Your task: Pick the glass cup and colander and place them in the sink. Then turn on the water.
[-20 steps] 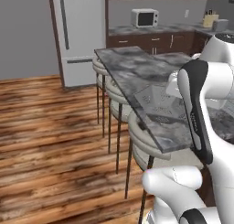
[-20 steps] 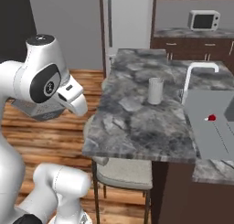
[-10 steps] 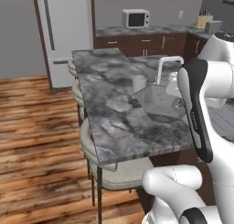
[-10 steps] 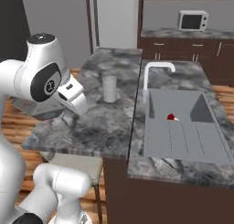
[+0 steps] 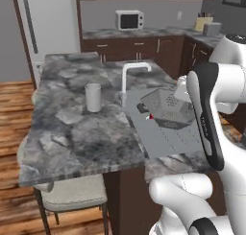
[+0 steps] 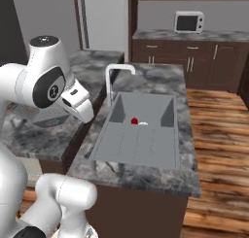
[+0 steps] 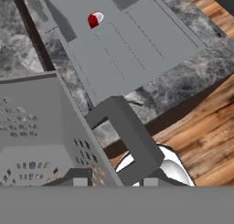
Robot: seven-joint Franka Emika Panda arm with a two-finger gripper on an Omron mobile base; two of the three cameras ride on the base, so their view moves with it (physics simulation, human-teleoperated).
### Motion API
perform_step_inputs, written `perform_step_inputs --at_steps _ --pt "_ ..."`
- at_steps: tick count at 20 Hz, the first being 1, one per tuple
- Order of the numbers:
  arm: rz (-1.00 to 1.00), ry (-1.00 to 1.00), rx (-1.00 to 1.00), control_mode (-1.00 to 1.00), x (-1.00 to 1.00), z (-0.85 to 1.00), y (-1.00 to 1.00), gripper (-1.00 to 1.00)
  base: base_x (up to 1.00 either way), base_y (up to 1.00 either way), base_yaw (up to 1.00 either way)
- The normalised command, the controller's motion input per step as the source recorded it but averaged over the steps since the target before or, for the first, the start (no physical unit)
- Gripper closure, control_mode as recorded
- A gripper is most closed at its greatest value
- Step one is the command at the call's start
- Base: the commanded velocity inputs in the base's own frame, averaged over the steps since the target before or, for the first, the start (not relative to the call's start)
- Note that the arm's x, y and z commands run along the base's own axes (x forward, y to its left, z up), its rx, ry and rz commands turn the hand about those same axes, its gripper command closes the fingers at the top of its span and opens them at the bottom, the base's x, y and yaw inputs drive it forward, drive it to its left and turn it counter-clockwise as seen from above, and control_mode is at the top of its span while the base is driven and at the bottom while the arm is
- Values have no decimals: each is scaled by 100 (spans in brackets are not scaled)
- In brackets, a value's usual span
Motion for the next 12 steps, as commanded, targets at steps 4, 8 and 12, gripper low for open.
perform_step_inputs --at_steps 4,8,12 --pt "0 0 0 100 0 0 0 100 10 -92 8" --pt "0 0 0 100 0 0 0 100 18 -83 12" --pt "0 0 0 100 0 0 0 100 41 -65 16"
